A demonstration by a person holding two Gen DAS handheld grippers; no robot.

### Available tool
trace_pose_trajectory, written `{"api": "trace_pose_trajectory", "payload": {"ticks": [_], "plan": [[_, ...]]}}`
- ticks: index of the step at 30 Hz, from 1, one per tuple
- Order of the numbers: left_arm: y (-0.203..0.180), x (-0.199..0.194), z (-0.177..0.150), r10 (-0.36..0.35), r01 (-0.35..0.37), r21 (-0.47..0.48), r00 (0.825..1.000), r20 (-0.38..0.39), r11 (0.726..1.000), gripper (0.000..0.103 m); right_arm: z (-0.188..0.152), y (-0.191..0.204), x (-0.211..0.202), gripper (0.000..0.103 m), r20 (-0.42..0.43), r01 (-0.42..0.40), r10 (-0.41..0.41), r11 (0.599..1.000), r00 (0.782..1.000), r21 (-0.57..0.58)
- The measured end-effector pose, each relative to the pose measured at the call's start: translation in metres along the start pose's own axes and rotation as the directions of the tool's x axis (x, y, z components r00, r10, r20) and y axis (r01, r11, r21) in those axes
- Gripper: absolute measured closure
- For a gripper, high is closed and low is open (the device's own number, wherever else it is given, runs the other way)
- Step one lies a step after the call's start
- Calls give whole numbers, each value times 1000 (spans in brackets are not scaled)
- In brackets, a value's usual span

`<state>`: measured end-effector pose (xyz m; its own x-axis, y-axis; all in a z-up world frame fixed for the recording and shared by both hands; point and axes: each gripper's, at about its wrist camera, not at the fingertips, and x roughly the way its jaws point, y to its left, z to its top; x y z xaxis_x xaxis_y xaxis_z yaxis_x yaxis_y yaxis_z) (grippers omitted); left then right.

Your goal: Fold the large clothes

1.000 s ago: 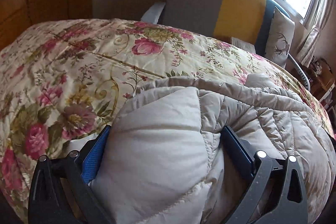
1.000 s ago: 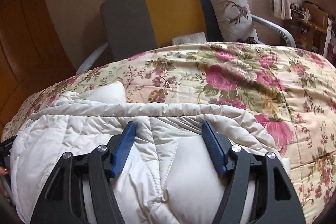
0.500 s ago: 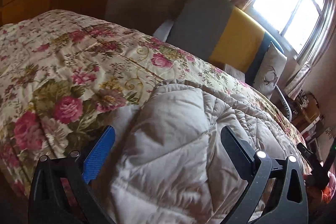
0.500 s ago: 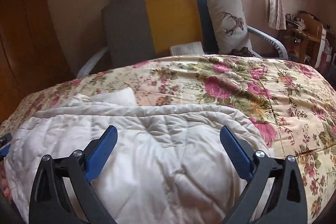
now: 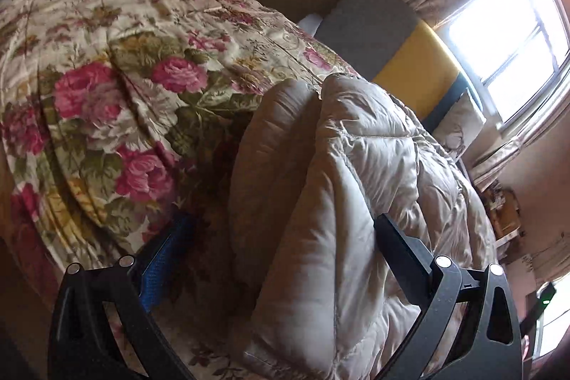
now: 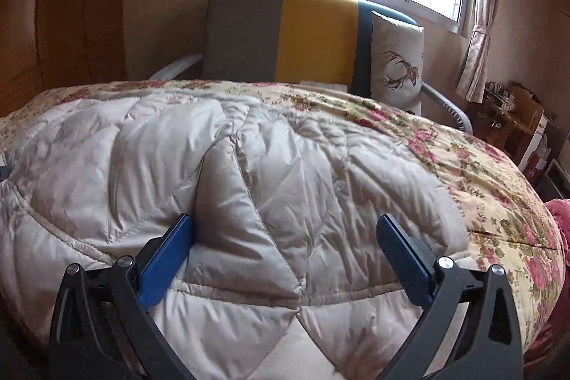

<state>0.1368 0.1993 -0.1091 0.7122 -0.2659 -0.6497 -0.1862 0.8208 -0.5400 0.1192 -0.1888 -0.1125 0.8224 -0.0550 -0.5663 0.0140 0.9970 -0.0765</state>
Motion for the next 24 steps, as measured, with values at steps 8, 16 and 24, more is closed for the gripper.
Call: {"api": "trace_pose_trajectory", "payload": {"ticks": [8, 16, 24], "plan": [[5, 10, 5, -171, 168, -63, 985, -33, 984, 4, -18, -2, 10, 2, 25, -23, 22, 999, 999, 45], [-1, 29, 19, -169, 160, -96, 981, -93, 982, 15, -20, -2, 9, 2, 27, -30, 29, 998, 999, 51], [-21, 25, 22, -169, 166, -60, 984, -52, 984, 68, 14, -13, -17, 2, 73, -46, 41, 996, 997, 72]]}}
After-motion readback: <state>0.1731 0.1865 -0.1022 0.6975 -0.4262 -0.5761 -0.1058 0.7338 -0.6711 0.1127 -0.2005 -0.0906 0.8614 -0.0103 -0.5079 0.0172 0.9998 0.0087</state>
